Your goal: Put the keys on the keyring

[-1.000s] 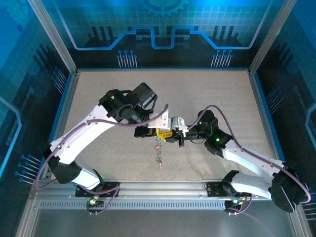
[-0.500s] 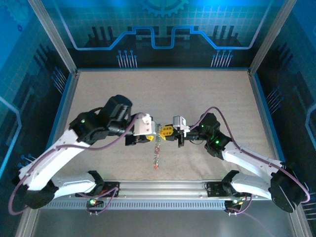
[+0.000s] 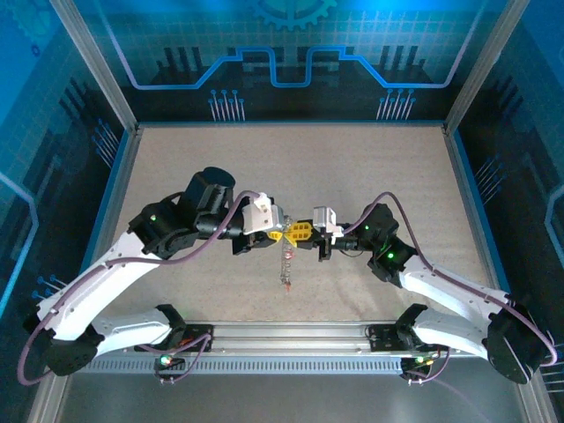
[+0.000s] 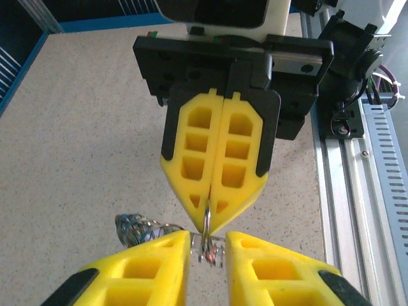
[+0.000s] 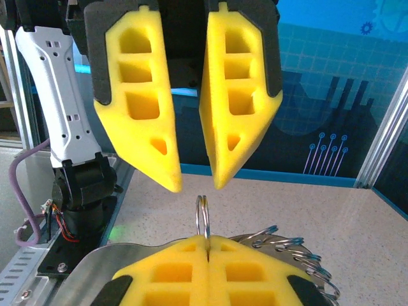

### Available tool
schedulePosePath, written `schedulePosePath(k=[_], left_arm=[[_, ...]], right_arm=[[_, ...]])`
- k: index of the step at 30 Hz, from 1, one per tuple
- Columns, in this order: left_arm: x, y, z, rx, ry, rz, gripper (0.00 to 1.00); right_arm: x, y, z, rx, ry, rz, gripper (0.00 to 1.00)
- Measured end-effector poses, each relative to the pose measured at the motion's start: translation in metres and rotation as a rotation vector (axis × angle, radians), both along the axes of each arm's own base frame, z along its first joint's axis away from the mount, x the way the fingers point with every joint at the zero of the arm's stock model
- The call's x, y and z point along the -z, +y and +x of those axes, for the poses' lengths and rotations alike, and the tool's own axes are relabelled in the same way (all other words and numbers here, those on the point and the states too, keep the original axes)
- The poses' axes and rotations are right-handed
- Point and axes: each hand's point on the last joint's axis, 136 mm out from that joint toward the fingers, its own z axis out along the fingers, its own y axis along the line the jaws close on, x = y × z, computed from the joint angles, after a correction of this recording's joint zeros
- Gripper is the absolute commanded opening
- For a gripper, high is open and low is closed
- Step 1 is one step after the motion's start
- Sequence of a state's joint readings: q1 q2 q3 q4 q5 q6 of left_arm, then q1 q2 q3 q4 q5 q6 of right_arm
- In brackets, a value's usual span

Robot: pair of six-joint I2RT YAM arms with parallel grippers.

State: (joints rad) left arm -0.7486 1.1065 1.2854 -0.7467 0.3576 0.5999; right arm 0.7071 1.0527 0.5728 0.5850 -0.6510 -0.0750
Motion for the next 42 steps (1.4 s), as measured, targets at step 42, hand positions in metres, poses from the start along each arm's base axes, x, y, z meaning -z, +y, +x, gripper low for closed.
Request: schedulePosePath(k=[42], left_arm=[[0.021, -0.002, 0.002, 0.024, 0.049, 0.060, 0.00]], right_arm=[[0.004, 0.001, -0.003, -0.011, 0.005, -0.022, 0.16]])
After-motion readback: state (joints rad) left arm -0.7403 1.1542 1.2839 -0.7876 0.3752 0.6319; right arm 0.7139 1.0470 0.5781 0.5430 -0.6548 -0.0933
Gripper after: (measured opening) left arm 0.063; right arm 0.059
